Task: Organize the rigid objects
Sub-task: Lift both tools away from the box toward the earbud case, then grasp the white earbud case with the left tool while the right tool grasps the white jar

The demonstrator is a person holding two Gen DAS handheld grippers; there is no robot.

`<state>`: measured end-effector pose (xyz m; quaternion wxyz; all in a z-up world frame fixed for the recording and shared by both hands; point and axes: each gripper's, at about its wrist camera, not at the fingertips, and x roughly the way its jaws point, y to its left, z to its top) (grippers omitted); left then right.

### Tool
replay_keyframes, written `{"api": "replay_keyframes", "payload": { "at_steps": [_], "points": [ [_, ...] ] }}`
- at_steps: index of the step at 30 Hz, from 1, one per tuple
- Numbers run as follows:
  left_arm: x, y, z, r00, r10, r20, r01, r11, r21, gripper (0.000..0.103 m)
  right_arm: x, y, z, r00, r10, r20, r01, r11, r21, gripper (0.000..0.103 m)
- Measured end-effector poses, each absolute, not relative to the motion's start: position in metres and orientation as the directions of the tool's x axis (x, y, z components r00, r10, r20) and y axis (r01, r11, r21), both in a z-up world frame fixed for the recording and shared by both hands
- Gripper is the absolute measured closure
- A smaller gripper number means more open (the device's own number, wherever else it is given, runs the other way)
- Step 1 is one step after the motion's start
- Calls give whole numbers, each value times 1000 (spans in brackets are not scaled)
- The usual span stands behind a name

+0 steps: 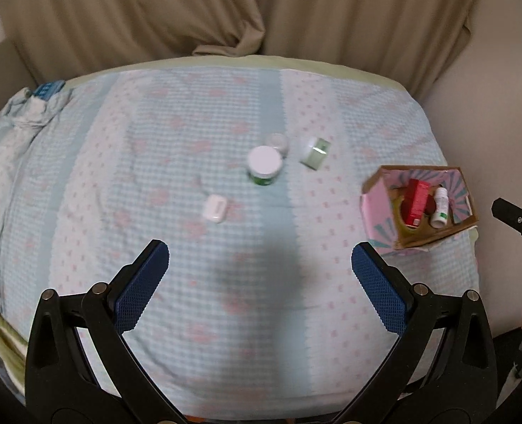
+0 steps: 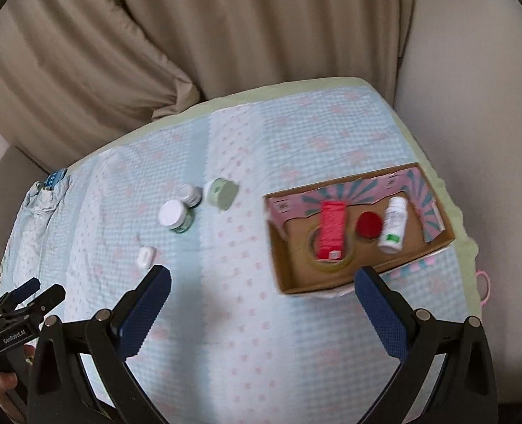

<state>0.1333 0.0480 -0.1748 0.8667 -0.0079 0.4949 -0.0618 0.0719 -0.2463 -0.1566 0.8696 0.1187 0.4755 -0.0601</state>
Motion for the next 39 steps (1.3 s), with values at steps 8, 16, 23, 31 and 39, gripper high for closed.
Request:
{"api": "replay_keyframes", "payload": {
  "at_steps": [8,16,23,31,39],
  "points": [
    [151,112,-201,490,-86,-868,107,994,-38,0,93,-173,-174,521,17,-853,211,966,148,0],
    [183,125,-254,470,-94,-878,112,993,-46,0,143,-127,-206,519,33,-854,131,984,118,0],
    [221,109,-328,468,-100,-878,149,988,-33,2,202,-98,-262,538,52,-841,-18,999,50,0],
    [267,96,-416,431,-101,-897,164,986,-32,12,267,-89,-347,495,109,-862,-155,987,36,1],
    [292,80,-462,413,-106,-904,216,976,-16,22,306,-87,-408,438,143,-888,-204,977,57,6]
  ]
}}
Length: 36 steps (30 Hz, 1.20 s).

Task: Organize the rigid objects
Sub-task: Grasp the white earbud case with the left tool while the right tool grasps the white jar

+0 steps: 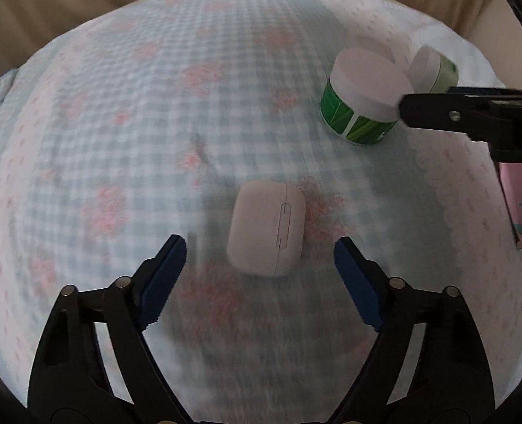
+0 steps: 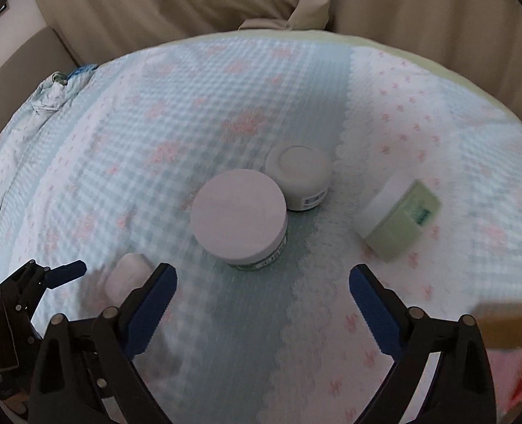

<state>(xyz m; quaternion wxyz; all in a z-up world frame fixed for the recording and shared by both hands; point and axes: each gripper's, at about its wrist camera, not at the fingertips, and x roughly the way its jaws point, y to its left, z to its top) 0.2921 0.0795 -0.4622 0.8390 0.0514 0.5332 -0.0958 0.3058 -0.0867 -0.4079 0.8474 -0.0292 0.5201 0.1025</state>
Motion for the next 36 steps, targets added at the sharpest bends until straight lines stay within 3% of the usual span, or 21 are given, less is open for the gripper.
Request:
{"api": "replay_keyframes", "payload": {
  "at_steps": [3,5,10,14,16,36],
  "points": [
    [298,75,-471,401,-118,-908,230,973,-24,33,317,-82,-422,428,150,-891,-230,972,53,8],
    [300,72,-471,412,-123,-903,241,970,-22,34,324,-78,-430,414,160,-896,-251,966,57,20],
    [307,68,-472,409,-137,-902,238,970,-39,36,339,-70,-442,408,165,-898,-281,959,49,21],
    [310,69,-471,412,-128,-902,223,974,-37,54,347,-64,-447,404,163,-900,-289,956,43,33],
    [312,71,-470,412,-124,-903,218,975,-34,59,350,-62,-449,402,156,-902,-283,958,39,34],
    [296,89,-435,449,-168,-878,194,977,-88,63,328,-60,-423,425,129,-896,-227,973,32,35]
  ]
}}
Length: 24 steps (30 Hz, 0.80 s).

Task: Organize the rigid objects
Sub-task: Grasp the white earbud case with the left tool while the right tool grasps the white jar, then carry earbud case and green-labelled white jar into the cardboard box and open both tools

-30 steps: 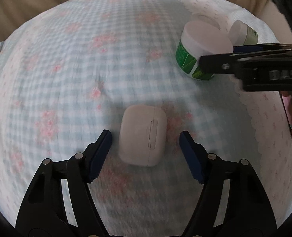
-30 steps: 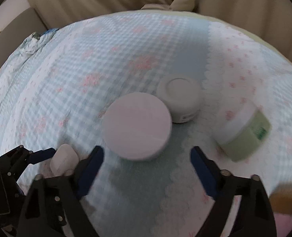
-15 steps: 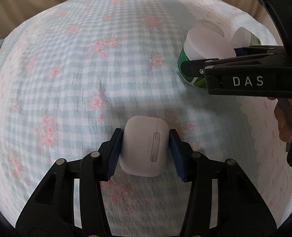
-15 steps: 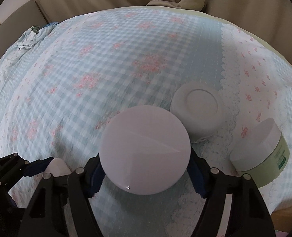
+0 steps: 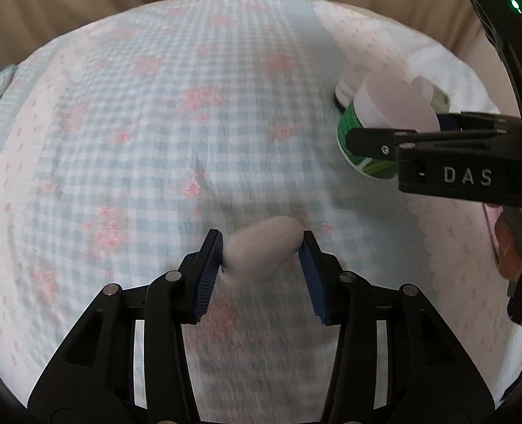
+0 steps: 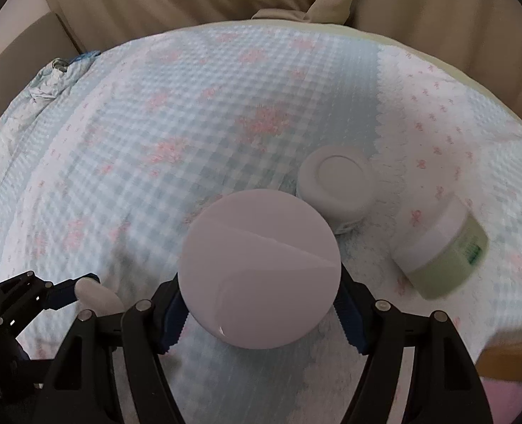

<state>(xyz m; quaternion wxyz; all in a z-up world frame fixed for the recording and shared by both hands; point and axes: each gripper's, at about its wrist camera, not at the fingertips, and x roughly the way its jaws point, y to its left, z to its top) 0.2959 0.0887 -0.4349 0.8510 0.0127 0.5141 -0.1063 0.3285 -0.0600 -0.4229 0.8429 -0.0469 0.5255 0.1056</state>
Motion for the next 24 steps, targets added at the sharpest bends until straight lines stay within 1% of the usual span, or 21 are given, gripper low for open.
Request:
{"api": "replay_keyframes", "payload": {
  "at_steps": [1,2,3,8,11,17,24],
  "points": [
    [295,90,-431,452,-173,-875,193,977,-93,65,325,-60,-418,430,128,-894,-223,974,32,35],
    [295,91,-428,454,-178,-873,192,976,-99,70,322,-60,-413,436,127,-891,-219,975,32,35],
    [293,92,-427,453,-182,-873,191,976,-104,71,318,-60,-408,442,127,-888,-215,976,32,35],
    [284,99,-432,439,-195,-877,176,976,-129,72,296,-59,-383,478,121,-870,-202,979,25,35],
    [271,102,-421,454,-211,-866,167,974,-149,72,282,-59,-372,494,116,-862,-198,980,18,35],
    [253,105,-370,496,-239,-835,180,969,-170,73,250,-63,-336,519,116,-847,-164,986,35,35],
    [237,75,-273,538,-309,-784,274,944,-185,72,203,-85,-261,541,114,-833,-59,993,97,35]
  ]
}}
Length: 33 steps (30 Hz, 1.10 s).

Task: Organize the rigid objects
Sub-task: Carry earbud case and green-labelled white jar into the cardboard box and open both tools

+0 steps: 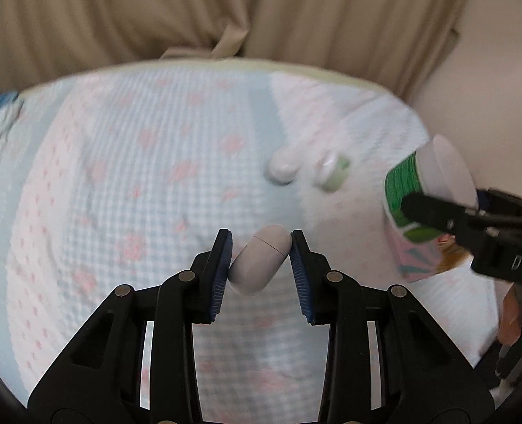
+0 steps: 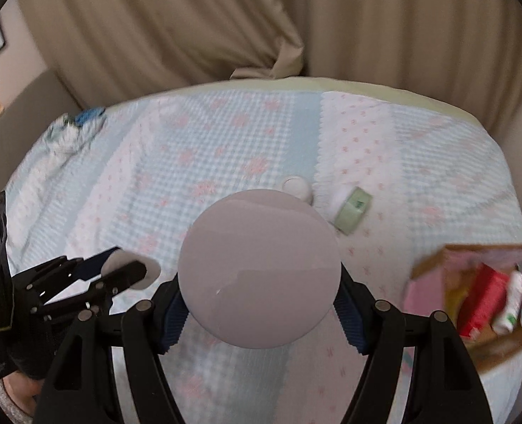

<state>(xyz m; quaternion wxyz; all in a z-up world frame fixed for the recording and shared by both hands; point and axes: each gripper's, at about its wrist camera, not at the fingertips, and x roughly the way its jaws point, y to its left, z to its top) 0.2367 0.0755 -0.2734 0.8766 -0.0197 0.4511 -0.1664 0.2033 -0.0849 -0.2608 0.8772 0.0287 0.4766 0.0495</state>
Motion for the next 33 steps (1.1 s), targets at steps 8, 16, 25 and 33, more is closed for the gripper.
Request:
{"api": "replay_keyframes", "payload": {
  "at_steps": [8,16,25,33],
  "points": [
    [220,-7,-195,536,-408,-739,410,891,-195,73,151,-152,-193,589,46,-807,79,990,114,35],
    [204,-125,-171,494,-474,-729,490,844,-217,72,101,-269,-163,587,-47,-808,214,972,98,35],
    [201,-240,-209,413,-494,-765,499,825,-264,72,78,-397,-190,504,-113,-856,298,953,50,35],
    [218,-288,-279,341,-428,-837,450,856,-254,73,89,-470,-249,447,-82,-891,318,945,73,35]
  ]
}}
